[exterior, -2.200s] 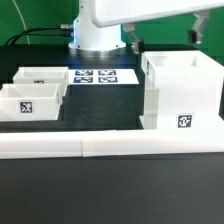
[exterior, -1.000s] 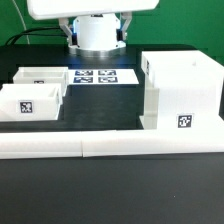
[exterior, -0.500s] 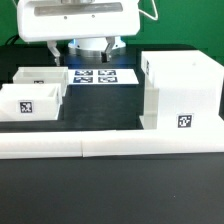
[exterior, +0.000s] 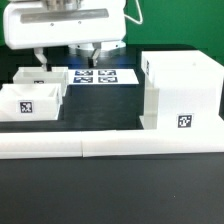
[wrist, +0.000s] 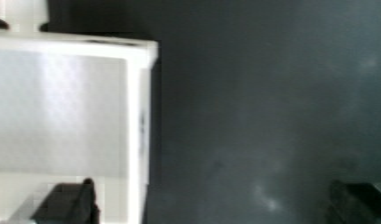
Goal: Assemble drawer
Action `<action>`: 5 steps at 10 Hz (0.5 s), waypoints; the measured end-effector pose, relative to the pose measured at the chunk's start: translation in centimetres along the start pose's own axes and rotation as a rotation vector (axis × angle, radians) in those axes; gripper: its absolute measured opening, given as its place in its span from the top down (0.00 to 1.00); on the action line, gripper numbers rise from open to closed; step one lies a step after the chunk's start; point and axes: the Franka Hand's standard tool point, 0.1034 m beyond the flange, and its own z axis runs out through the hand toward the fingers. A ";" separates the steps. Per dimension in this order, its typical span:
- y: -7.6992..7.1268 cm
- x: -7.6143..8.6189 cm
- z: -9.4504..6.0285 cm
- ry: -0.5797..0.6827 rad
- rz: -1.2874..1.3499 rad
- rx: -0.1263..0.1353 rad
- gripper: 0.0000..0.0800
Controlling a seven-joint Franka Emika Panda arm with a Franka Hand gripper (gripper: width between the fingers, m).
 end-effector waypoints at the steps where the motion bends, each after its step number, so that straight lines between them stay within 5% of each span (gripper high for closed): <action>1: 0.7 -0.2 0.8 0.002 -0.006 -0.005 0.19; 5: 1.9 -1.3 4.0 0.005 0.002 -0.030 0.19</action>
Offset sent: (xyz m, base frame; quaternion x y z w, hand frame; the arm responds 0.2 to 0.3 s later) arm -0.0086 -0.0038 -0.0255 0.0107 0.0213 0.0174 0.9996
